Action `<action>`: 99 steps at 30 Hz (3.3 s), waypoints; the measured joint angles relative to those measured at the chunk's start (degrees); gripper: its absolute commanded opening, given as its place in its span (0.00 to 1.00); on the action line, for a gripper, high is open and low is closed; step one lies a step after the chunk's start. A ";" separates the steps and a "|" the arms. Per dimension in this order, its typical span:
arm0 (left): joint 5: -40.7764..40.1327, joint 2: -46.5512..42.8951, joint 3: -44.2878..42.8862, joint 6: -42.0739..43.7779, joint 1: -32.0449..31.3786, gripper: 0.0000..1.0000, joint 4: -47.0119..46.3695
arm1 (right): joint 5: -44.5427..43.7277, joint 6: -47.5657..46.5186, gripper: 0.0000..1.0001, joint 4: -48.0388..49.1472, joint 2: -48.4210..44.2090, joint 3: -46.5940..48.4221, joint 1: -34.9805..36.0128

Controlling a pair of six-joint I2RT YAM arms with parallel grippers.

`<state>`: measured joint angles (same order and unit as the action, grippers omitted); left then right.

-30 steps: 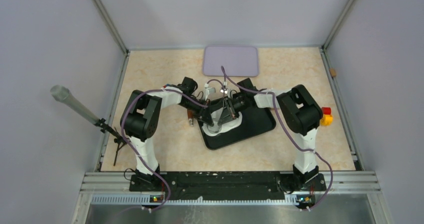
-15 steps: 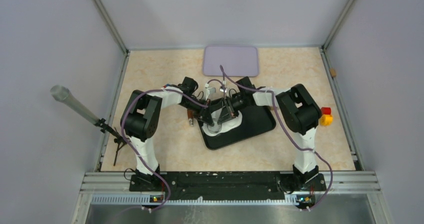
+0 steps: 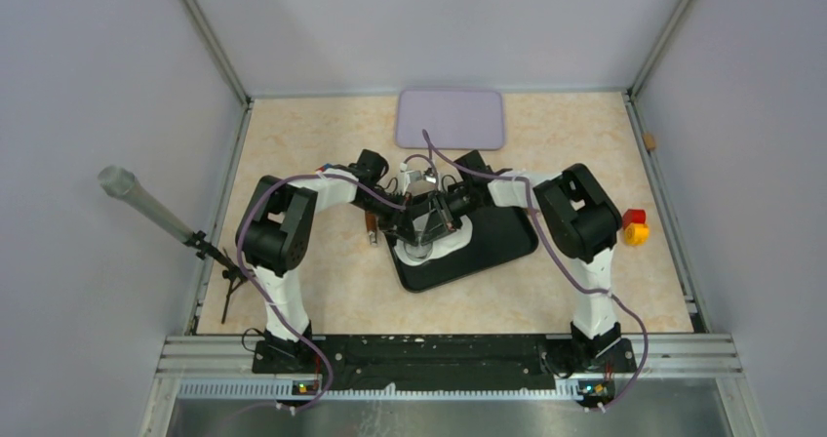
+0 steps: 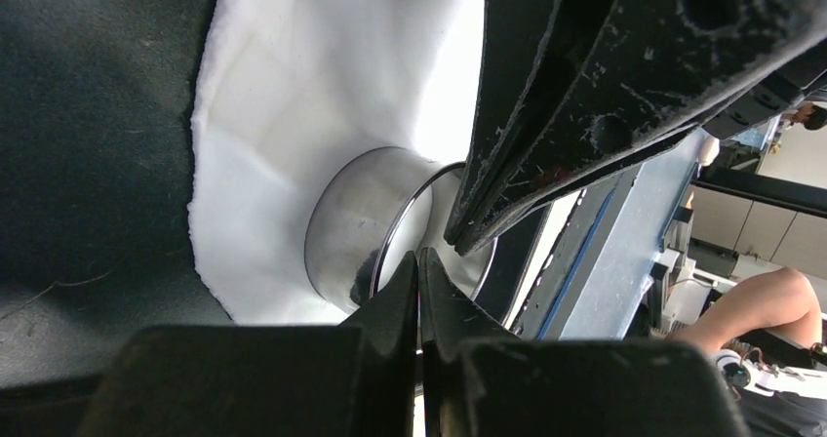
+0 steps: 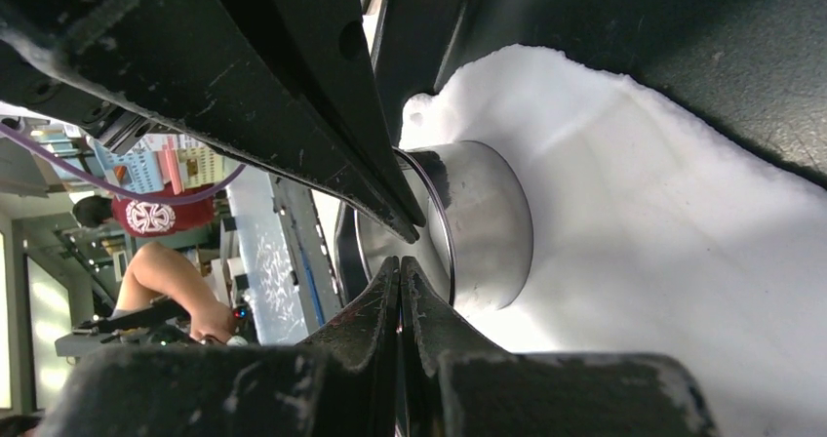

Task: Roll out the dumpling wrappers from the dough
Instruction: Press the dumpling wrapper on the work surface.

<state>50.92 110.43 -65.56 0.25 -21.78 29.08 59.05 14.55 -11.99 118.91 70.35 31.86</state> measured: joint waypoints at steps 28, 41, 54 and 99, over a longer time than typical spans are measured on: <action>-3.45 -18.51 1.20 4.48 1.40 0.91 -5.01 | 0.13 -13.79 0.67 -14.56 -12.28 2.43 -11.74; -29.40 -7.15 -4.94 2.58 3.61 0.80 1.90 | -8.66 -37.40 0.80 -15.87 -43.80 -1.25 -14.73; -35.71 -1.49 -11.17 2.03 2.89 0.19 6.27 | -17.11 -58.69 0.77 -20.76 -33.16 1.46 5.11; -28.15 8.24 -23.80 17.09 0.37 0.00 11.41 | -36.52 -77.48 0.80 -22.84 -11.93 7.45 17.03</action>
<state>22.76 118.67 -89.36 17.34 -21.41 40.49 22.52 -62.94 -34.83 106.98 77.80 48.88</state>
